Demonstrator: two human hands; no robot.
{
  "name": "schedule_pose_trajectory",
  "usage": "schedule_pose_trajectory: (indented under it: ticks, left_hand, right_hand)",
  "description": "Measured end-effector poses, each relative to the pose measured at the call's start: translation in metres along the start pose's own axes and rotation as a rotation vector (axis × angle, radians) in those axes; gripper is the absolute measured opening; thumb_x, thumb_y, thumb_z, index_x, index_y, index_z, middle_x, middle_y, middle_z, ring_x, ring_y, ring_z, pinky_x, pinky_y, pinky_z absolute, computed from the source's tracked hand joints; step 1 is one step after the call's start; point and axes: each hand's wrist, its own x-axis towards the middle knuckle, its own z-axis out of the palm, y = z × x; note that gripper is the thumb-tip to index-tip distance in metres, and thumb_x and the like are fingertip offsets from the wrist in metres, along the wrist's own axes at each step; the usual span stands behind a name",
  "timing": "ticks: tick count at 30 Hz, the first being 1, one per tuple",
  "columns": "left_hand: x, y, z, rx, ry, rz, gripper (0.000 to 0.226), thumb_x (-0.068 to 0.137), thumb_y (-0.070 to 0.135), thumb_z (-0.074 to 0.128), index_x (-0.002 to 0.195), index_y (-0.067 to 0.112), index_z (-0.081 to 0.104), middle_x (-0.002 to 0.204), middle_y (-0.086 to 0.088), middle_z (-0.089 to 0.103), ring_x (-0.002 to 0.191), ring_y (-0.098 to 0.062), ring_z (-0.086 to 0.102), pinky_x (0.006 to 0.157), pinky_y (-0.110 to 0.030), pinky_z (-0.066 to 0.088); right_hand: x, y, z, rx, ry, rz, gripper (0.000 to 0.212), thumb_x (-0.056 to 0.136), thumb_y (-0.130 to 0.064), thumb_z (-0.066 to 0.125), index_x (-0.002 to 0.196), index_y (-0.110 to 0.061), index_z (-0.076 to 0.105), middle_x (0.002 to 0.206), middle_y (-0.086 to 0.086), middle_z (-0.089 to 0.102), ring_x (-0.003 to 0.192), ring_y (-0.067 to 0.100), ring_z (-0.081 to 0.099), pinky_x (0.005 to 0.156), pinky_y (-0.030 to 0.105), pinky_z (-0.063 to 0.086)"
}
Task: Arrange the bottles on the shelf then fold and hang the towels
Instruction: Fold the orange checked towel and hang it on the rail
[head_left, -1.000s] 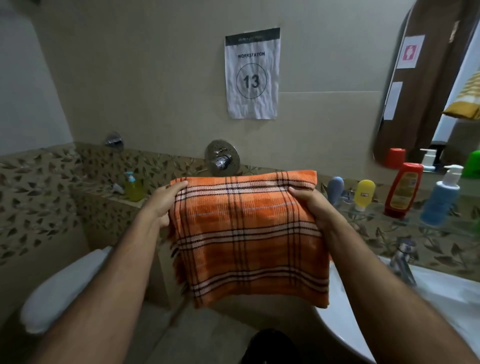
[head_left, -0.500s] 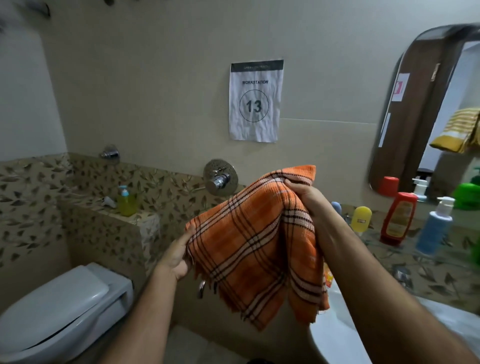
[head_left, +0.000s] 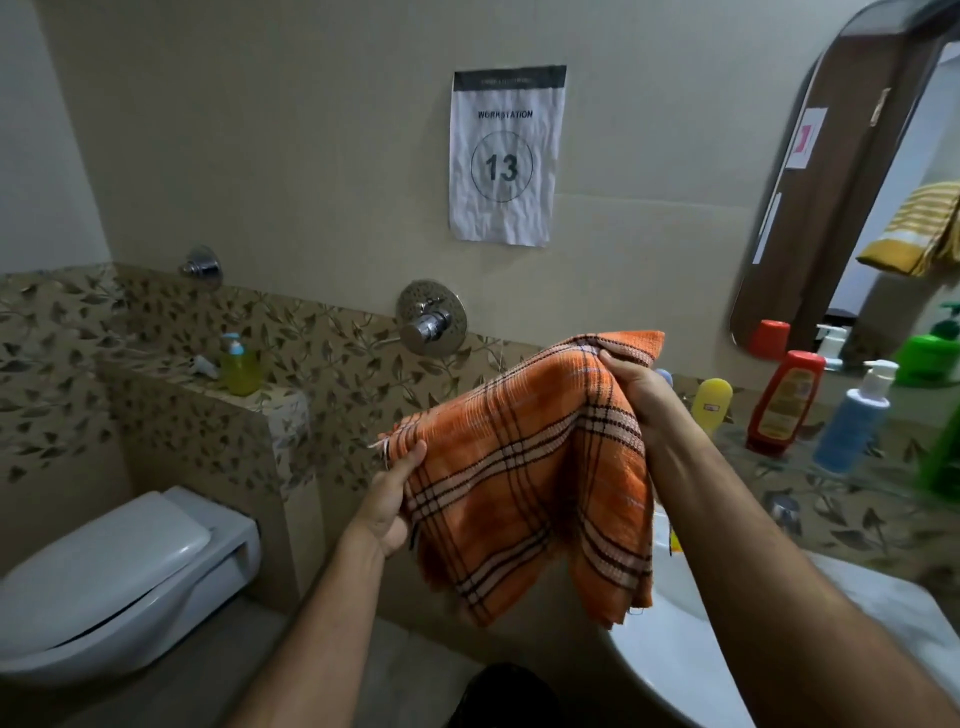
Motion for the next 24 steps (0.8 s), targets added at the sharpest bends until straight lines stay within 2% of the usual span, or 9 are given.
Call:
schedule_pose_trajectory:
  ticks: [5,9,12,15,18,20,21,22,24]
  left_hand:
    - [-0.014,-0.009,-0.004,0.157,0.175,0.072,0.023,0.084,0.024,0.070,0.091,0.003,0.073,0.103,-0.020,0.072,0.098,-0.033,0.069,0.088,-0.045,0.056]
    - [-0.028,-0.022,-0.015,0.249,0.238,0.082,0.011,0.089,0.019,0.067,0.088,0.009,0.072,0.089,-0.009,0.076,0.086,-0.025,0.073,0.072,-0.035,0.059]
    - [-0.038,-0.031,-0.019,0.264,0.270,0.078,0.010,0.090,0.017,0.067,0.088,0.009,0.072,0.086,-0.009,0.076,0.081,-0.023,0.074,0.066,-0.033,0.060]
    - [-0.047,-0.031,-0.017,0.230,0.298,0.024,0.021,0.088,0.021,0.067,0.100,0.004,0.069,0.089,-0.013,0.075,0.082,-0.026,0.072,0.072,-0.037,0.061]
    - [-0.052,-0.026,-0.011,0.152,0.281,-0.025,0.039,0.080,0.028,0.069,0.107,0.000,0.067,0.092,-0.015,0.073,0.083,-0.028,0.071,0.072,-0.040,0.060]
    - [-0.054,-0.023,-0.007,0.130,0.259,-0.053,0.043,0.078,0.030,0.069,0.108,-0.002,0.067,0.094,-0.016,0.073,0.083,-0.029,0.072,0.069,-0.040,0.061]
    - [-0.054,-0.024,-0.005,0.132,0.262,-0.064,0.045,0.077,0.030,0.070,0.110,-0.002,0.066,0.096,-0.017,0.072,0.083,-0.029,0.072,0.070,-0.041,0.061]
    - [-0.055,-0.025,-0.004,0.143,0.275,-0.073,0.047,0.076,0.029,0.070,0.111,-0.002,0.065,0.096,-0.017,0.071,0.082,-0.029,0.071,0.069,-0.041,0.061]
    - [-0.055,-0.029,-0.005,0.169,0.324,-0.082,0.044,0.076,0.027,0.071,0.109,-0.002,0.066,0.091,-0.016,0.072,0.076,-0.027,0.072,0.066,-0.039,0.061]
  right_hand:
    - [-0.006,0.037,-0.046,-0.124,0.018,0.106,0.019,0.098,-0.013,0.053,0.111,-0.003,0.063,0.089,0.013,0.070,0.074,0.024,0.070,0.070,0.037,0.057]
    - [-0.014,0.068,-0.075,-0.173,0.022,0.252,0.013,0.096,-0.013,0.057,0.099,-0.004,0.066,0.075,0.011,0.072,0.064,0.022,0.070,0.060,0.033,0.061]
    - [-0.017,0.085,-0.090,-0.236,0.010,0.387,0.012,0.094,-0.012,0.059,0.098,-0.003,0.066,0.082,0.013,0.070,0.071,0.024,0.068,0.068,0.036,0.060]
    - [-0.011,0.080,-0.104,-0.205,-0.047,0.466,0.019,0.093,-0.016,0.059,0.104,-0.003,0.066,0.083,0.014,0.071,0.072,0.024,0.070,0.072,0.038,0.060]
    - [-0.003,0.069,-0.127,0.011,-0.224,0.404,0.033,0.085,-0.029,0.065,0.103,-0.002,0.074,0.093,0.017,0.075,0.083,0.026,0.074,0.074,0.040,0.062]
    - [-0.006,0.080,-0.142,0.028,-0.308,0.400,0.047,0.063,-0.039,0.088,0.095,-0.006,0.079,0.095,0.015,0.076,0.085,0.025,0.075,0.072,0.037,0.061]
    - [-0.010,0.091,-0.149,-0.004,-0.307,0.441,0.058,0.048,-0.040,0.096,0.092,-0.005,0.079,0.093,0.015,0.076,0.083,0.024,0.075,0.069,0.036,0.061]
    - [-0.013,0.104,-0.153,-0.040,-0.292,0.494,0.062,0.045,-0.039,0.097,0.093,-0.005,0.079,0.092,0.015,0.076,0.081,0.025,0.075,0.067,0.036,0.061]
    - [-0.016,0.125,-0.154,-0.101,-0.248,0.566,0.047,0.065,-0.031,0.084,0.101,-0.003,0.073,0.090,0.015,0.076,0.079,0.026,0.075,0.067,0.035,0.061]
